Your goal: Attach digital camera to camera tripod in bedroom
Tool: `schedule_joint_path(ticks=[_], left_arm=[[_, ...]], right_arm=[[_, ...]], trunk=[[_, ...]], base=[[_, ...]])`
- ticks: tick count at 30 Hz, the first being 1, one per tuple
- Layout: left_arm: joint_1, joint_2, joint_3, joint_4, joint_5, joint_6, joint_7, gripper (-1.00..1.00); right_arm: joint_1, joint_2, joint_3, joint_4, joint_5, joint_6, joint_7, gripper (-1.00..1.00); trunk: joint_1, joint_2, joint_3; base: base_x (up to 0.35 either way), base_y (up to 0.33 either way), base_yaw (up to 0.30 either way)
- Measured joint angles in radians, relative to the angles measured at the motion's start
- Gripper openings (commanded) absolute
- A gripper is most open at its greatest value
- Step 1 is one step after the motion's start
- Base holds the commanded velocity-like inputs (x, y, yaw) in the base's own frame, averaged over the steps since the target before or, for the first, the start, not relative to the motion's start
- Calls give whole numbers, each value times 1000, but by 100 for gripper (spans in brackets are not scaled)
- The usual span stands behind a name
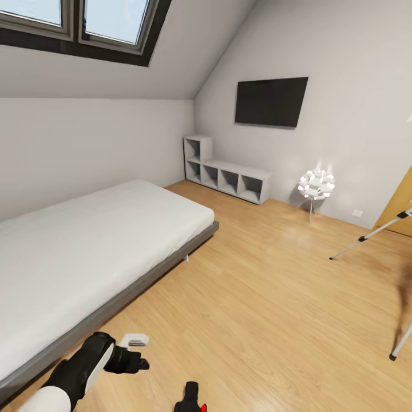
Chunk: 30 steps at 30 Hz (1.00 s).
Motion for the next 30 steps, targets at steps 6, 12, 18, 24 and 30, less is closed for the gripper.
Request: schedule_joint_path(ticks=[6,12,18,24,30], left_arm=[[-44,42,-171,-2,-1,-28,-79,100],[-96,88,-327,1,-4,-180,-105,100],[-113,141,-421,12,-19,-379,-149,100],[-130,155,-478,16,-158,-438,-286,100],[-155,149,-484,21,-271,-453,-378,100]], right_arm=[[0,0,0,0,0,0,0,100],[-1,0,-1,0,0,0,0,100],[-2,0,-2,0,0,0,0,100],[-3,0,-3,0,0,0,0,100],[-3,1,-3,0,0,0,0,100]], trunk=[[23,-42,-19],[46,-84,-38],[69,-126,-56],[84,-154,-69],[84,-154,-69]], base=[[0,0,0],[0,0,0],[0,0,0],[0,0,0],[0,0,0]])
